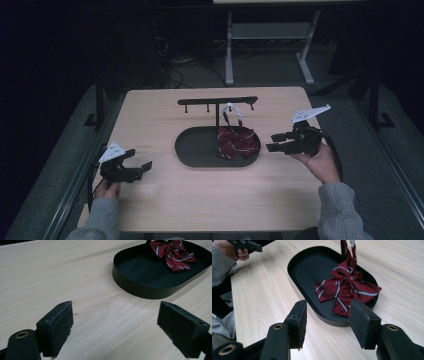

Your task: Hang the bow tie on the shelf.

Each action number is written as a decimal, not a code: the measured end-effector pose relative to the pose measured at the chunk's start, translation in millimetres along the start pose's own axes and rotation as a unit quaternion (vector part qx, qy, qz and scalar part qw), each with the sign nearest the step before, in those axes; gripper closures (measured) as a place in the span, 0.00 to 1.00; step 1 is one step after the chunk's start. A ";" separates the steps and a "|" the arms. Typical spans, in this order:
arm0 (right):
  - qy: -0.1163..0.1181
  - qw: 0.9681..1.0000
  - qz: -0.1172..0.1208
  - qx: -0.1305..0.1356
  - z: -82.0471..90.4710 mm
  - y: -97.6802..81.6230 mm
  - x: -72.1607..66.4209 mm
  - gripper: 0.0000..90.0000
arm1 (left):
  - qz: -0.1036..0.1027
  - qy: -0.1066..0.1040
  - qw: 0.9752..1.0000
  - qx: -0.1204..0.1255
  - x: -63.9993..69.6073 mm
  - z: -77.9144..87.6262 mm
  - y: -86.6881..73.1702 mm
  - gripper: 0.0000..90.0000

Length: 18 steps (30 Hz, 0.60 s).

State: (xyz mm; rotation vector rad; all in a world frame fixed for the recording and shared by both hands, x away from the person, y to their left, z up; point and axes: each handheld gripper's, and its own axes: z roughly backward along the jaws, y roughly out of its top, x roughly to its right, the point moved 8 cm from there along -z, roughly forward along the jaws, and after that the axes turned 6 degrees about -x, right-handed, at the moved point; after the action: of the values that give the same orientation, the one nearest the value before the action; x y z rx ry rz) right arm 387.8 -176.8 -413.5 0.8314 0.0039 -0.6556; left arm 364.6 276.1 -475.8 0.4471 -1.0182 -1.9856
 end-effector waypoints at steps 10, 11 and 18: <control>-0.005 1.000 -0.022 0.004 -2.3 -25.2 3.5 0.52 | -0.003 0.000 1.000 -0.002 1.0 -0.6 -0.1 0.14; -0.006 1.000 -0.023 0.003 -2.6 -27.9 4.1 0.51 | -0.003 0.001 1.000 0.000 1.1 -0.9 0.1 0.14; -0.009 0.999 -0.037 0.003 -4.1 -42.7 5.6 0.49 | -0.001 0.000 1.000 -0.001 1.8 -1.8 -0.4 0.14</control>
State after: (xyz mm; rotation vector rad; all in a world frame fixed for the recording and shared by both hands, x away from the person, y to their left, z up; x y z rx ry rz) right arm 370.3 -197.9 -446.9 0.8338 0.0160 -0.7330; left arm 364.5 273.9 -477.2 0.4475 -1.0168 -1.9892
